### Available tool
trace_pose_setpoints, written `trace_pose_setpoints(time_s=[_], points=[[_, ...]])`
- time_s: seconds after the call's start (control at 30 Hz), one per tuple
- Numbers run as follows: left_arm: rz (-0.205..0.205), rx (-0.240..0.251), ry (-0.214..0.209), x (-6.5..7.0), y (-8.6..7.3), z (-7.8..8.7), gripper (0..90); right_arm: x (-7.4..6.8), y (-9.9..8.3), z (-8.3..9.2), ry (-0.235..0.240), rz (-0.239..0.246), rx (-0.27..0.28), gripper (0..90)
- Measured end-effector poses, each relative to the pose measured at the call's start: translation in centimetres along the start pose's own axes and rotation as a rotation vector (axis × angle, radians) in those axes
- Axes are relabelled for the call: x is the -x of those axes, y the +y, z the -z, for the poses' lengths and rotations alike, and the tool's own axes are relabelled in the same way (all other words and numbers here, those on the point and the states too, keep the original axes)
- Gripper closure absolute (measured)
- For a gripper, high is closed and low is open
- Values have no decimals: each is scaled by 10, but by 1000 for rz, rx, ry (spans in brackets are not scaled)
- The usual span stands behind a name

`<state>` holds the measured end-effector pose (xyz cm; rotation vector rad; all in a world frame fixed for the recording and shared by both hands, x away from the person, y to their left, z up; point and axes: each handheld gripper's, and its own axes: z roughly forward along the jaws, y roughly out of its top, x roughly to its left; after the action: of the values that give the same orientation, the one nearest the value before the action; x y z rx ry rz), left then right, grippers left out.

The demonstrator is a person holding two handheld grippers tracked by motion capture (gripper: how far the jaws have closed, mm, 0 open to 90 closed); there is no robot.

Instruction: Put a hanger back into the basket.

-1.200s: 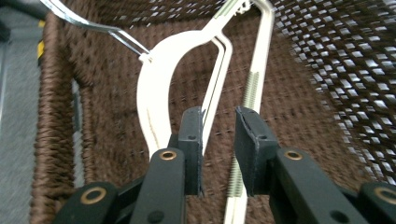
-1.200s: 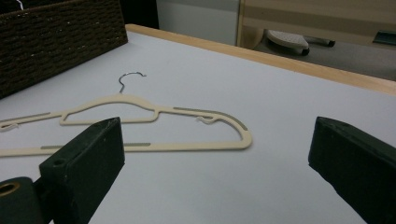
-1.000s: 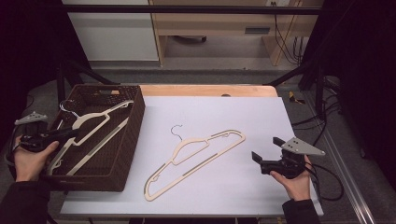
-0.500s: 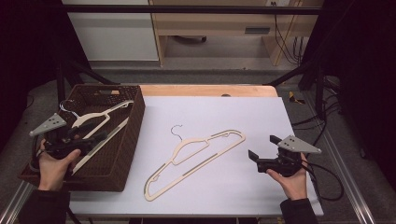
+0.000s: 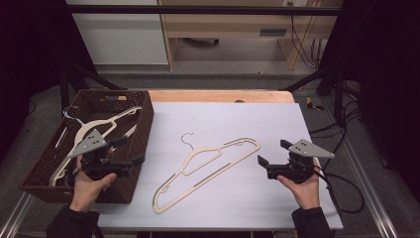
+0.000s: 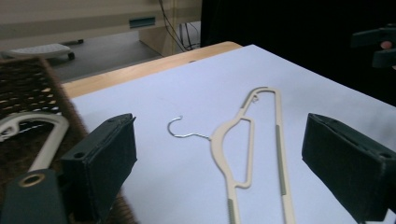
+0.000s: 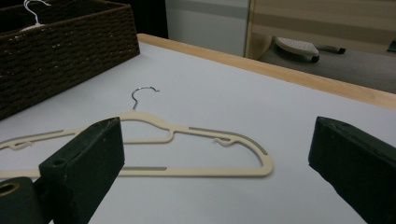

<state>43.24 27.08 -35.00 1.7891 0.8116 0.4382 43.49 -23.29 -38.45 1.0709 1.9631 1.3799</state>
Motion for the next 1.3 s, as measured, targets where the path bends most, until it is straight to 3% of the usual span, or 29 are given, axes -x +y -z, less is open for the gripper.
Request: trace_pose_setpoints(time_s=[0.3,0.53,0.77,0.97,1.3], points=[[-35,-27,-52,35,-5,-29,85,-9,12,-19,13,-8,7,45],[-60,-83,-90,52,-18,-50,87,-18,23,-40,36,3,-2,56],[-48,-121,-122,57,-34,-64,90,-30,33,-63,51,11,-28,62],[-33,-140,-123,57,-46,-65,91,-40,40,-88,75,5,-43,64],[-31,-173,-121,57,-60,-67,100,-63,42,-138,80,50,-128,118]])
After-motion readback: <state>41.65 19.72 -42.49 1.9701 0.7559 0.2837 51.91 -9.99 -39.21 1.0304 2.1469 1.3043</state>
